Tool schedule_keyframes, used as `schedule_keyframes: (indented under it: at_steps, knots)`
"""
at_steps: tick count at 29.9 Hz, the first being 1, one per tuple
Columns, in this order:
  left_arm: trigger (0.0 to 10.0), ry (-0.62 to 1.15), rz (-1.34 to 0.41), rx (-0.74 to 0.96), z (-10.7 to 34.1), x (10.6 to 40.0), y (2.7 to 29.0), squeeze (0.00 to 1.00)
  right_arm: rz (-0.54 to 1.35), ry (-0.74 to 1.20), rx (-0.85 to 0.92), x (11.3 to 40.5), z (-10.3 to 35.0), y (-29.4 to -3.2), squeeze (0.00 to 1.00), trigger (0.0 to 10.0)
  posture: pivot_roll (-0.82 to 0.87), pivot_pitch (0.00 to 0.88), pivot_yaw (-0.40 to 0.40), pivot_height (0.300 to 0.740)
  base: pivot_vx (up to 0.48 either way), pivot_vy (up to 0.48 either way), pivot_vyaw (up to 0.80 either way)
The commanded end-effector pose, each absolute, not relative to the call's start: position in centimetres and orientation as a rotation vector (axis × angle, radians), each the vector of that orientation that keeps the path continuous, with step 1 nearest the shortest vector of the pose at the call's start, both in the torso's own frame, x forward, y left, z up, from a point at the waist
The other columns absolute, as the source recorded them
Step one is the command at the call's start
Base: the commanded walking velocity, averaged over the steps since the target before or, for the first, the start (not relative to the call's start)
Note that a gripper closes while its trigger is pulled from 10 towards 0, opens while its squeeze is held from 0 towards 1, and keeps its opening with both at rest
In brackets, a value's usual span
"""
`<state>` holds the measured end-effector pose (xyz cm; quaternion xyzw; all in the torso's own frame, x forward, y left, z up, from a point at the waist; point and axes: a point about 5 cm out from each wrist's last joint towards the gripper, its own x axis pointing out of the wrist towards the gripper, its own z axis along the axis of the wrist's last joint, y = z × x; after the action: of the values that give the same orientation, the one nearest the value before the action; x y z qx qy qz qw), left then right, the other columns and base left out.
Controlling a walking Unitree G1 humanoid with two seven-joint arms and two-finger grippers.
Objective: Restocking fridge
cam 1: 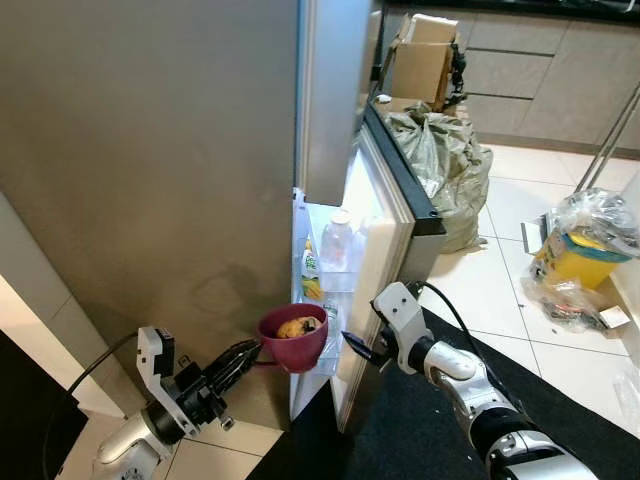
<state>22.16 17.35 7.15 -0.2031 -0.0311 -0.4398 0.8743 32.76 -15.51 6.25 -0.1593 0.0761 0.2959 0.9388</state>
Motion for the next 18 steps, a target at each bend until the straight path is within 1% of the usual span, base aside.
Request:
schedule_keyframes:
  at_steps: [1, 2, 3, 8, 10, 13, 16, 17, 18]
  knots:
    - [10.0, -0.084, -0.965, -0.436, 7.5, 21.9, 16.6, 0.0, 0.546, 0.118, -0.353, 33.3, 7.0, -16.1, 0.0, 10.0, -0.04, 0.037, -0.018, 0.74, 0.0, 0.0, 0.0]
    - [10.0, -0.084, -0.965, -0.436, 7.5, 21.9, 16.6, 0.0, 0.546, 0.118, -0.353, 33.3, 7.0, -16.1, 0.0, 10.0, -0.04, 0.037, -0.018, 0.74, 0.0, 0.0, 0.0]
    - [10.0, -0.086, -0.962, -0.43, 7.4, 21.9, 16.5, 0.0, 0.494, 0.103, -0.364, 33.7, 7.5, -16.5, 0.0, 10.0, -0.04, 0.037, -0.018, 0.74, 0.0, 0.0, 0.0]
    - [10.0, -0.085, -0.966, -0.433, 7.4, 21.9, 16.4, 0.0, 0.474, 0.092, -0.353, 34.0, 8.0, -16.7, 0.0, 10.0, -0.04, 0.038, -0.018, 0.74, 0.0, 0.0, 0.0]
    - [10.0, -0.083, -0.974, -0.435, 7.4, 21.8, 16.2, 0.0, 0.51, 0.088, -0.36, 34.2, 8.2, -16.0, 0.0, 10.0, -0.04, 0.04, -0.017, 0.74, 0.0, 0.0, 0.0]
    - [10.0, -0.082, -0.98, -0.436, 7.4, 21.8, 16.0, 0.0, 0.519, 0.086, -0.373, 34.3, 8.3, -15.7, 0.0, 10.0, -0.04, 0.042, -0.016, 0.74, 0.0, 0.0, 0.0]
    - [10.0, -0.084, -0.982, -0.437, 7.5, 21.7, 15.9, 0.0, 0.466, 0.096, -0.411, 34.6, 8.4, -16.5, 0.0, 10.0, -0.03, 0.045, -0.019, 0.74, 0.0, 0.0, 0.0]
    - [10.0, -0.086, -0.981, -0.438, 7.5, 21.7, 15.9, 0.0, 0.428, 0.104, -0.422, 34.7, 8.5, -17.2, 0.0, 10.0, -0.03, 0.048, -0.018, 0.74, 0.0, 0.0, 0.0]
    - [10.0, -0.086, -0.981, -0.438, 7.5, 21.7, 15.9, 0.0, 0.428, 0.104, -0.422, 34.7, 8.5, -17.2, 0.0, 10.0, -0.03, 0.048, -0.018, 0.74, 0.0, 0.0, 0.0]
